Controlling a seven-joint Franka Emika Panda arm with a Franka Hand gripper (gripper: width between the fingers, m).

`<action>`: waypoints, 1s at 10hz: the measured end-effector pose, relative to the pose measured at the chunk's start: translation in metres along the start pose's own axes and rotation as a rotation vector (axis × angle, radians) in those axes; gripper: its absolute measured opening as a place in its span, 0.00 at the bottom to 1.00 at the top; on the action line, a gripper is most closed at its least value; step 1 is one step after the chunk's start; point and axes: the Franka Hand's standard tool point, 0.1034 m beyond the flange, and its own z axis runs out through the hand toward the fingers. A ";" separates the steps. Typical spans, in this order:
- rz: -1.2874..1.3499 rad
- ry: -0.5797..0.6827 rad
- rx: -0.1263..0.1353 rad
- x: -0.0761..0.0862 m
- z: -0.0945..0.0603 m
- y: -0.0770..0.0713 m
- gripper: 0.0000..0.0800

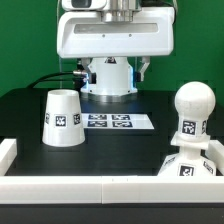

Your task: Assemble lamp

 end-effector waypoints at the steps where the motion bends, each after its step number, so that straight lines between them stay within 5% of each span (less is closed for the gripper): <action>1: 0.032 -0.008 0.000 -0.013 0.001 0.014 0.87; 4: 0.077 -0.023 0.002 -0.047 0.009 0.032 0.87; 7: 0.064 -0.009 -0.006 -0.045 0.005 0.050 0.87; 10: 0.060 -0.021 -0.014 -0.054 0.020 0.047 0.87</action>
Offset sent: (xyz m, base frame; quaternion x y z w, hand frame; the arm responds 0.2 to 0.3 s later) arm -0.0333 -0.0187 -0.0051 -0.0051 0.0092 0.0046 0.9999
